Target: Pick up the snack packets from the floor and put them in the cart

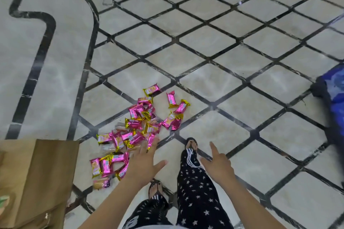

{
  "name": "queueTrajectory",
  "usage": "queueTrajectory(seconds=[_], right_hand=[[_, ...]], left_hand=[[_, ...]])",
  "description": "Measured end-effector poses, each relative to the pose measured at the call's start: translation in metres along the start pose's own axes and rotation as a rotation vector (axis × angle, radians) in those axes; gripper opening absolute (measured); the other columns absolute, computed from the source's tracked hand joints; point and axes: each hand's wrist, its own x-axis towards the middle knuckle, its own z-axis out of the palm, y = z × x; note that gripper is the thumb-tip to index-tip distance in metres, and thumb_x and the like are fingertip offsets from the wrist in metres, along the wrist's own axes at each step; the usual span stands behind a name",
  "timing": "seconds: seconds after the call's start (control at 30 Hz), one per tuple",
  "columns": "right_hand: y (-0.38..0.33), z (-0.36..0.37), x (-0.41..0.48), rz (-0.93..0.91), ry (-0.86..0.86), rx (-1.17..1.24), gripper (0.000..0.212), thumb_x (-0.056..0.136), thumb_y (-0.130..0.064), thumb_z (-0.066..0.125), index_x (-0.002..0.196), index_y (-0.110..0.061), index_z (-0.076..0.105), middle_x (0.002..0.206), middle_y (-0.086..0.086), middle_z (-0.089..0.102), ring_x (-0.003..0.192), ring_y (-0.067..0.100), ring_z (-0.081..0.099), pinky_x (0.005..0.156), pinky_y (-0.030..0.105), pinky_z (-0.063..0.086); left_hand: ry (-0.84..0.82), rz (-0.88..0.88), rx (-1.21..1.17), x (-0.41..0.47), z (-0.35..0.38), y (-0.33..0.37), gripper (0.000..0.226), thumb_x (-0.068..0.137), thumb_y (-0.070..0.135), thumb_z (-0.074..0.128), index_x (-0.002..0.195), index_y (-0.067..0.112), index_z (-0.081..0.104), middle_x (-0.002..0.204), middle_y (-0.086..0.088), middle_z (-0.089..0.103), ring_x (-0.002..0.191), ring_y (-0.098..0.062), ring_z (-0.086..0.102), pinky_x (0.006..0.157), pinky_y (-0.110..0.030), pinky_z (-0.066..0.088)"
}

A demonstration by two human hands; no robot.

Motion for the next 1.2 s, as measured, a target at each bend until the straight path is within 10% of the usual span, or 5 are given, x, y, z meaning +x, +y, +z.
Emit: queueTrajectory(seconds=[0.1,0.4,0.83,1.2], right_hand=[[-0.005,-0.028,0.063,0.047,-0.043,0.01,0.078,0.093,-0.062,0.042,0.154,-0.04,-0.002,0.137,0.016,0.045,0.124,0.037,0.047,0.102,0.044,0.043],[-0.038,-0.059,0.261,0.128,-0.033,0.097,0.082,0.091,-0.064,0.044,0.154,-0.035,0.0,0.138,0.019,0.045,0.126,0.039,0.045,0.101,0.046,0.041],[-0.063,0.159,0.621,0.158,-0.07,0.293,0.113,0.072,-0.074,0.059,0.151,-0.04,-0.014,0.136,0.021,0.05,0.123,0.041,0.05,0.1,0.048,0.044],[-0.055,0.247,0.707,-0.016,0.245,0.114,0.108,0.078,-0.068,0.056,0.15,-0.038,-0.019,0.117,0.01,0.049,0.106,0.032,0.049,0.084,0.042,0.044]], left_hand=[[-0.007,-0.084,-0.023,0.053,-0.007,0.017,0.113,0.054,0.096,-0.016,0.152,0.038,-0.021,0.163,-0.008,0.017,0.148,-0.032,0.022,0.117,-0.047,0.028],[-0.057,-0.256,-0.043,0.247,-0.003,0.036,0.083,0.089,0.076,0.021,0.155,0.035,-0.011,0.158,-0.011,0.03,0.141,-0.035,0.035,0.108,-0.047,0.04],[0.194,-0.287,-0.112,0.603,0.163,-0.043,0.093,0.084,0.081,0.028,0.15,0.041,-0.023,0.14,-0.019,0.047,0.122,-0.039,0.05,0.093,-0.049,0.049],[0.292,-0.422,-0.3,0.751,0.269,-0.067,0.102,0.083,0.074,0.051,0.151,0.044,-0.019,0.121,-0.022,0.05,0.112,-0.044,0.052,0.095,-0.049,0.041]])
